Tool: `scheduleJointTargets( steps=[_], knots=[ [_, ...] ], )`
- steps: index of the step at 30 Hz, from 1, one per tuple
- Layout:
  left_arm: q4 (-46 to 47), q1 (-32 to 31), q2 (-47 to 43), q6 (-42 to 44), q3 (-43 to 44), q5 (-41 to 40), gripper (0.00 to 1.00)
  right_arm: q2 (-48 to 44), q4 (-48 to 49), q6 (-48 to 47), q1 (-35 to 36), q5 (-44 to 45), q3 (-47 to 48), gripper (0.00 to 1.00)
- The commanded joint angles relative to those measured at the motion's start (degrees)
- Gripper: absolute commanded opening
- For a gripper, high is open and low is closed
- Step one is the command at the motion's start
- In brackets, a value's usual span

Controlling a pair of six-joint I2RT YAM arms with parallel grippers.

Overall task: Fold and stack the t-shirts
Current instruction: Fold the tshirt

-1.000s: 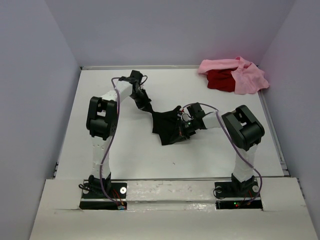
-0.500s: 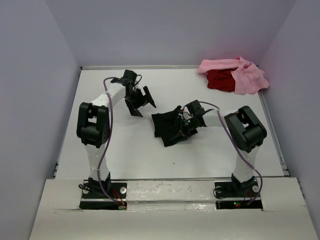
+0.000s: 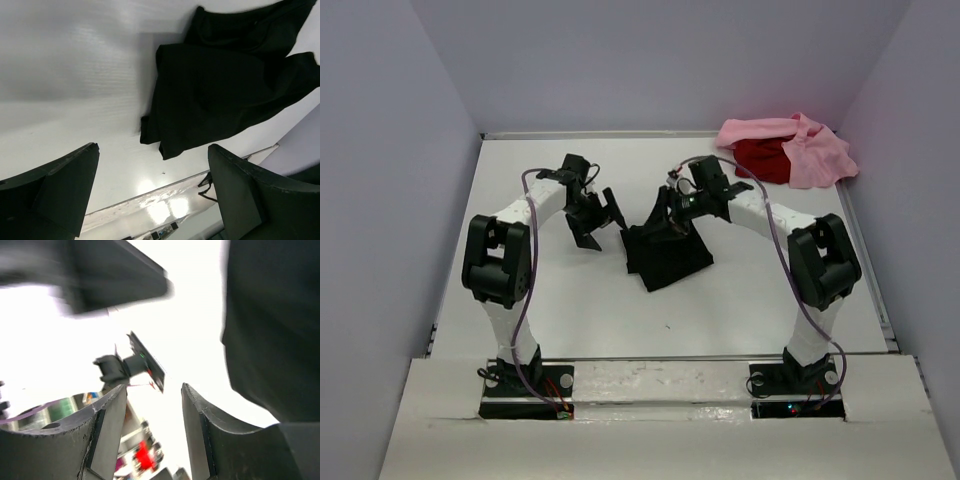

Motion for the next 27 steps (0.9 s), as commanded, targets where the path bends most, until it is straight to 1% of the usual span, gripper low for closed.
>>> scheduleJointTargets(
  steps=[1,4,6,9,14,16,20,27],
  knots=[
    [1.08,-0.71,-5.07,0.17,-3.31,1.86,0.99,-2.46,-7.26,-4.14,-0.15,1.0,10.23,0.54],
    [1.69,-0.8,-5.95,0.17,-5.34,1.69,0.99,-1.32,-12.01,-7.13,-2.25,1.96,17.27,0.54],
    [2.13,-0.8,-6.3,0.26,-6.65,1.43,0.99,0.26,-15.53,-10.72,-3.4,4.6,21.3,0.54],
    [2.92,-0.71,-6.91,-0.01,-7.8,0.99,0.99,2.72,-18.44,-14.5,-6.82,6.53,24.04,0.54],
    [6.6,-0.8,-8.14,-2.37,-9.73,0.72,0.99,5.63,-20.03,-17.94,-11.92,7.15,25.1,0.54],
    [7.93,-0.8,-9.02,-3.25,-10.61,0.81,0.99,7.38,-23.44,-20.91,-13.15,8.46,26.33,0.55],
    [8.9,-0.89,-8.5,-3.96,-11.05,0.72,0.99,9.84,-28.28,-27.25,-13.16,16.1,29.85,0.57],
    [8.73,-0.8,-5.69,-2.38,-9.74,-1.56,0.99,13.01,-29.88,-28.76,-13.16,17.26,29.68,0.57]
  ],
)
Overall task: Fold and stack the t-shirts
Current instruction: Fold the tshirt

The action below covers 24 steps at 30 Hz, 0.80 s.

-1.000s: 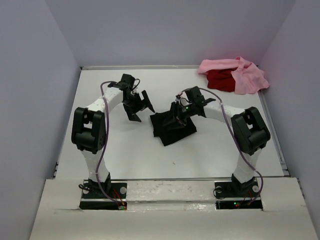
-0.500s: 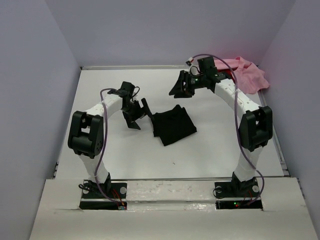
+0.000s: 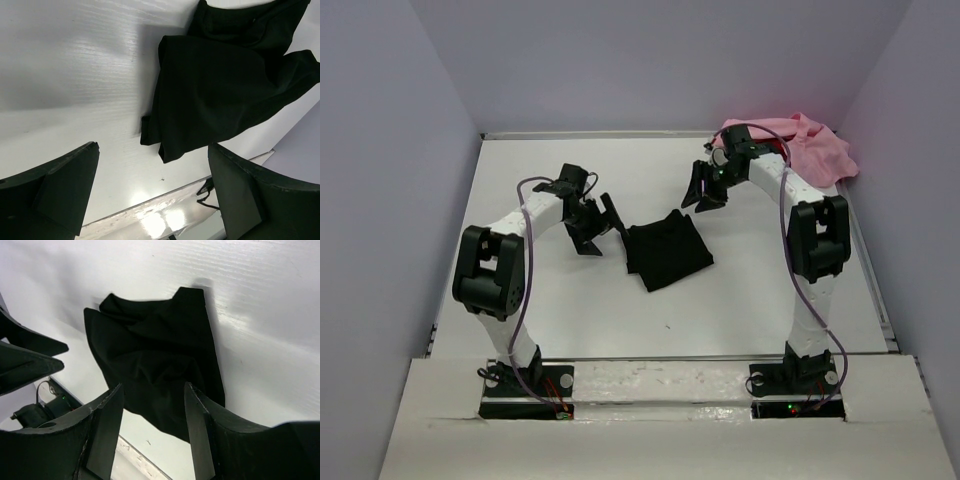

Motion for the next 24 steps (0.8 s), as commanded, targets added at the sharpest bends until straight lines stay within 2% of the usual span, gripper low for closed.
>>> scheduleJointTargets(
  steps=[1,20,24],
  knots=[
    [0.29,-0.12,0.93,1.12,1.43,-1.36,0.99,0.32,-1.99,-3.14,0.35,1.83,1.53,0.57],
    [4.15,-0.12,7.18,1.65,5.92,-2.34,0.99,1.02,-0.41,-3.05,0.35,-0.8,-4.02,0.56],
    [7.23,-0.21,6.92,0.86,6.62,-2.78,0.9,1.55,0.12,-2.44,0.35,-2.12,-4.02,0.55]
  ],
)
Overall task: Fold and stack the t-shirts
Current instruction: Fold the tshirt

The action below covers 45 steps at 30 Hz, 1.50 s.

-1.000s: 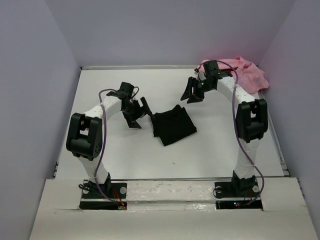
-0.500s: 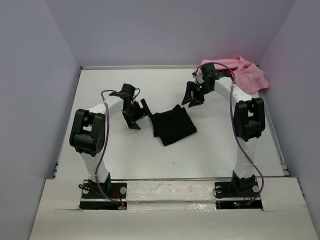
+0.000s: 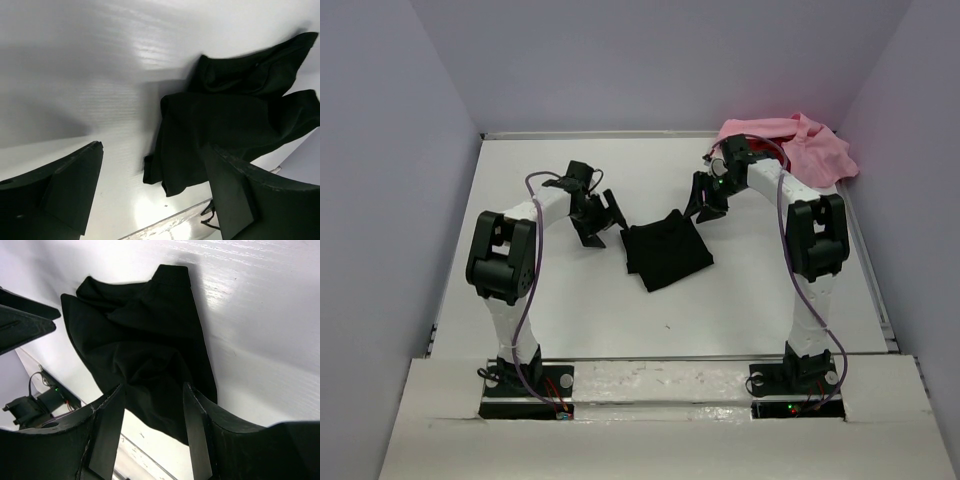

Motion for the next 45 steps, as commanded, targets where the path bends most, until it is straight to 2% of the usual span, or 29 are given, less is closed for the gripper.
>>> scheduleJointTargets(
  steps=[1,5,6,7,8,9,13,15,17,18,19,21,26,29,30,32,35,39,45],
  knots=[
    [3.82,-0.21,-1.11,-0.15,2.78,-0.15,0.87,0.91,1.3,0.16,0.33,-2.3,-0.15,0.55],
    [5.4,-0.12,-0.84,-1.38,3.13,0.99,0.68,1.35,1.39,0.34,0.33,-2.65,0.29,0.54],
    [6.1,-0.12,-0.76,-1.64,3.13,1.34,0.52,1.35,1.39,0.43,0.33,-2.74,0.38,0.54],
    [6.37,-0.21,-0.58,-1.73,3.21,1.95,0.41,1.44,1.39,0.43,0.33,-2.91,0.38,0.54],
    [6.46,-0.21,-0.49,-1.82,3.22,2.31,0.35,1.44,1.48,0.51,0.33,-3.09,0.29,0.54],
    [6.55,-0.12,-0.06,-1.91,3.39,2.66,0.34,1.44,1.48,0.51,0.33,-3.18,0.2,0.54],
    [6.9,-0.21,0.48,-1.82,2.87,3.45,0.34,1.7,1.74,0.78,0.33,-3.62,0.2,0.54],
    [6.9,-0.21,0.48,-1.73,2.6,3.54,0.37,1.71,1.83,0.95,0.33,-3.71,0.2,0.54],
    [6.64,-0.21,0.74,-1.56,2.16,3.54,0.46,1.79,2.01,1.13,0.33,-3.88,0.38,0.54],
    [6.46,-0.12,0.83,-1.47,2.07,3.63,0.57,1.88,2.01,1.22,0.33,-3.97,0.47,0.54],
    [6.46,-0.21,1.0,-1.38,1.64,3.63,0.62,1.97,2.01,1.3,0.33,-3.97,0.47,0.54],
    [6.46,-0.21,0.92,-1.38,1.2,3.63,0.67,1.88,2.09,1.39,0.33,-4.06,0.64,0.54],
    [7.08,-0.3,0.91,-1.73,0.32,3.98,0.63,2.06,2.18,1.66,0.33,-4.32,0.73,0.53],
    [7.17,-0.56,1.35,-1.91,0.23,4.24,0.55,2.41,2.53,1.92,0.33,-4.58,0.82,0.53],
    [7.25,-0.65,1.53,-1.91,0.31,4.24,0.49,2.49,2.53,2.01,0.33,-4.59,0.99,0.53],
    [7.34,-0.91,1.71,-2.08,0.14,4.59,0.45,2.67,2.45,2.18,0.33,-4.76,1.17,0.53],
    [7.61,-1.35,2.23,-2.09,0.4,5.38,0.46,2.85,2.53,2.27,0.33,-4.94,1.52,0.53],
    [7.61,-1.97,2.85,-2.52,0.4,5.82,0.55,3.29,2.45,2.36,0.33,-5.11,1.96,0.53],
    [7.43,-2.41,2.85,-2.96,0.58,5.21,0.54,3.55,2.53,2.27,0.33,-5.38,2.14,0.52]
  ],
)
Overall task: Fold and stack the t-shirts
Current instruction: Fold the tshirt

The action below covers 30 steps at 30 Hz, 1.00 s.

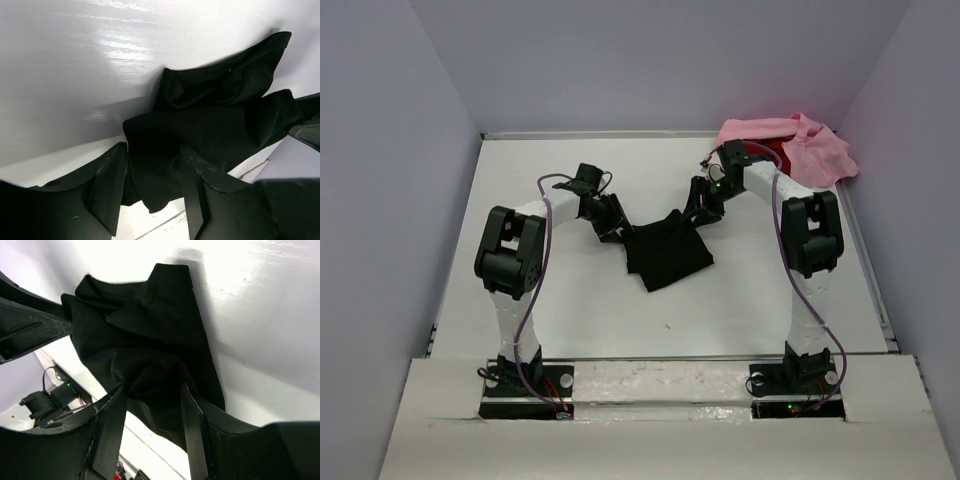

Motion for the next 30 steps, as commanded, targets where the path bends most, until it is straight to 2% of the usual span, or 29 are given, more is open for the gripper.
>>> scheduleJointTargets(
  steps=[1,6,8,23,30],
  knots=[
    [-0.11,-0.35,-0.65,-0.49,0.03,1.38,0.53,0.4,1.81,0.31,0.35,-1.38,2.09,0.52],
    [-0.46,-0.35,-0.56,-0.58,0.65,1.21,0.39,0.75,1.72,0.39,0.35,-1.55,2.88,0.5],
    [-0.46,-0.35,-0.65,-0.67,0.56,1.12,0.36,0.93,1.72,0.48,0.35,-1.55,3.06,0.49],
    [-0.73,-0.44,-1.09,-0.67,0.21,1.21,0.36,1.99,-1.17,-0.48,0.35,-0.94,7.19,0.46],
    [-0.73,-0.53,-1.53,-1.37,0.03,1.56,0.29,2.07,-2.85,-0.93,-0.18,-0.85,7.81,0.37]
  ],
)
